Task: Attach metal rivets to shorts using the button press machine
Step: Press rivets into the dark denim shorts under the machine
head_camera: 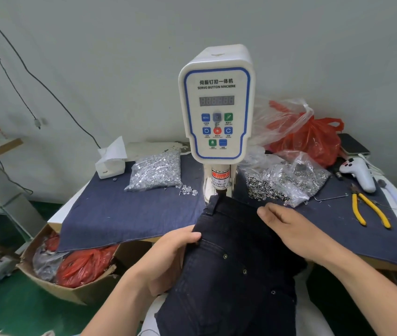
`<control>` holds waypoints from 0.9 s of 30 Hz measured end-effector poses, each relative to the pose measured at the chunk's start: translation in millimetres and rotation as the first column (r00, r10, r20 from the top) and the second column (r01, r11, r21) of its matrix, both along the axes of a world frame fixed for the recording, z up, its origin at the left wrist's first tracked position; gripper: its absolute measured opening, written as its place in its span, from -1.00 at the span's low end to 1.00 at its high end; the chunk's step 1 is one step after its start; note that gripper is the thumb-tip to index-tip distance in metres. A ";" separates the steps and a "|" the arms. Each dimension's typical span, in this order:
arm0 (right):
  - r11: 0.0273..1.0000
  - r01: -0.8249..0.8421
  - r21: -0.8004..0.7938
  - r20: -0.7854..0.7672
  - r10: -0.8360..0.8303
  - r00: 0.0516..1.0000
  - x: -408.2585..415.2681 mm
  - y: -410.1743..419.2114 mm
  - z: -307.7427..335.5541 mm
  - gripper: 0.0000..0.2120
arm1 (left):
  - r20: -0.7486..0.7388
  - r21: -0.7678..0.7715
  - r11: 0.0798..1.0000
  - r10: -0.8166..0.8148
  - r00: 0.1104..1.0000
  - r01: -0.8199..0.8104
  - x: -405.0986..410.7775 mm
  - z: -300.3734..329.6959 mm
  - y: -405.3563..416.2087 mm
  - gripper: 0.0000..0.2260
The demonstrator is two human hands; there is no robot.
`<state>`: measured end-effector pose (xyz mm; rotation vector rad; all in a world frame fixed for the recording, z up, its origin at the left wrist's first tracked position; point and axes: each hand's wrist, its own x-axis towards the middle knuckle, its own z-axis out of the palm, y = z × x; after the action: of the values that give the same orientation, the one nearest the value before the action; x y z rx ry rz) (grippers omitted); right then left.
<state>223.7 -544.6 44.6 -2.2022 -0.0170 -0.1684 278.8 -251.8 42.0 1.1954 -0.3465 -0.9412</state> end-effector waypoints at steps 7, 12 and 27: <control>0.968 -0.246 0.039 -0.284 0.247 0.926 -14.7 1.7 2.4 -0.36 | 0.211 0.170 0.985 -0.048 0.976 0.012 -4.7 15.0 5.5 -0.85; 0.915 -0.376 0.142 -0.407 0.401 0.821 -22.8 -5.1 12.0 -0.43 | 0.372 0.325 0.938 -0.007 0.928 -0.123 -8.3 12.2 -0.3 -0.71; 0.890 -0.256 0.377 -0.357 0.395 0.846 2.2 36.5 19.7 -0.67 | 0.560 0.400 0.912 -0.171 0.810 -0.085 -9.6 19.0 -33.0 -0.13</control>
<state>225.9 -508.1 64.3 -1.8351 -0.1181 0.4795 269.3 -284.8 61.0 1.8820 -0.6980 -0.6738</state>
